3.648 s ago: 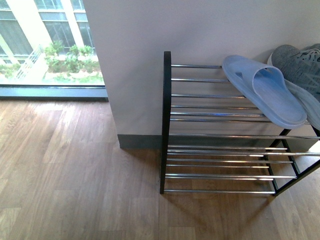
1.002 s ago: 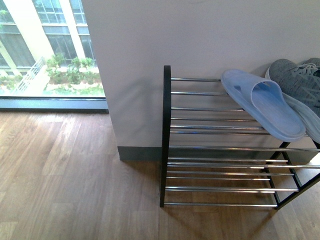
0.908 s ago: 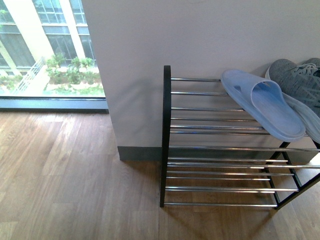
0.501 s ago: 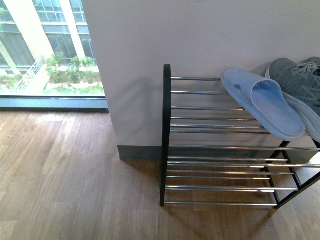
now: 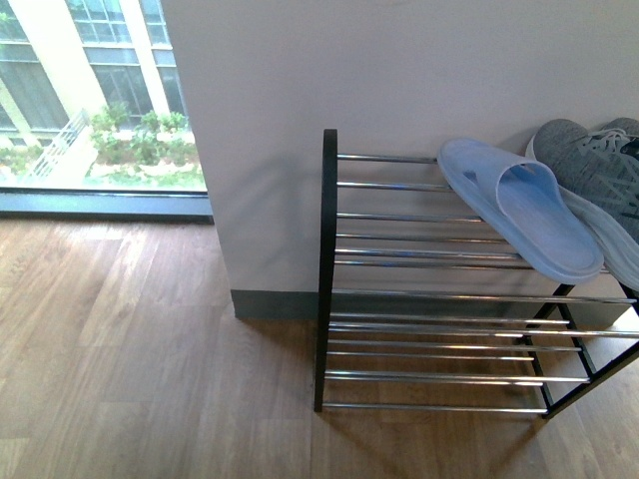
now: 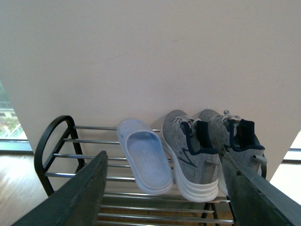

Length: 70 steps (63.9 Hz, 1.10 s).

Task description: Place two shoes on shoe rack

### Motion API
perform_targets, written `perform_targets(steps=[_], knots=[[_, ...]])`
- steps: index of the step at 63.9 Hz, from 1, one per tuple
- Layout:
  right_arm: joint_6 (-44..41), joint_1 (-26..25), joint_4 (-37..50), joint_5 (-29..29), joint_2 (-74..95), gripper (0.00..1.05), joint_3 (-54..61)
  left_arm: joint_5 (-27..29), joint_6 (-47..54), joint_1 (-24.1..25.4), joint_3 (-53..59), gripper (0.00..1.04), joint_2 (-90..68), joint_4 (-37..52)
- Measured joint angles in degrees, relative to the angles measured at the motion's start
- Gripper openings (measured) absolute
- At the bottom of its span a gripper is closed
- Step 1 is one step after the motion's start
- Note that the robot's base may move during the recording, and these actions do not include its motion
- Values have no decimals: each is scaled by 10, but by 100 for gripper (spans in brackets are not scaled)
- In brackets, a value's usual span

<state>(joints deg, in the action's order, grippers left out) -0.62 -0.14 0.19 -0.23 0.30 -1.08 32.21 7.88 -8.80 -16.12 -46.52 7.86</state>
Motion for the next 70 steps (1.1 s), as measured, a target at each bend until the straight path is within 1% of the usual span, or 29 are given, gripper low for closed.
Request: perform_targets(steps=[6, 10, 15, 26, 30, 32, 34, 38, 42, 45, 47, 54, 61, 70], knots=[[0, 0, 0, 0, 0, 89, 0, 2, 0, 0, 0, 2, 0, 0], [0, 0, 0, 0, 0, 97, 0, 1, 0, 0, 0, 2, 0, 0], [0, 0, 0, 0, 0, 95, 0, 2, 0, 0, 0, 2, 0, 0], [1, 1, -1, 7, 0, 96, 0, -4, 0, -3, 0, 2, 0, 1], [2, 1, -1, 7, 0, 96, 0, 72, -37, -31, 3, 2, -13, 50], [2, 1, -1, 5, 0, 96, 0, 95, -66, -46, -3, 2, -21, 54], [2, 1, -1, 4, 0, 96, 0, 102, -87, -63, -14, 2, -31, 52], [2, 1, -1, 4, 0, 96, 0, 83, -137, -96, -51, 2, -67, 48], [2, 1, -1, 4, 0, 96, 0, 35, -180, -128, -114, 2, -129, 41], [2, 1, -1, 3, 0, 96, 0, 6, -203, -135, -151, 2, -170, 37], [2, 1, -1, 4, 0, 96, 0, -23, -232, -137, -187, 2, -212, 22], [2, 1, -1, 4, 0, 96, 0, -88, -280, -140, -278, 2, -331, -27], [2, 1, -1, 4, 0, 96, 0, -122, -293, -144, -345, 2, -429, -61], [2, 1, -1, 4, 0, 96, 0, -137, -291, -143, -421, 2, -521, -106]])
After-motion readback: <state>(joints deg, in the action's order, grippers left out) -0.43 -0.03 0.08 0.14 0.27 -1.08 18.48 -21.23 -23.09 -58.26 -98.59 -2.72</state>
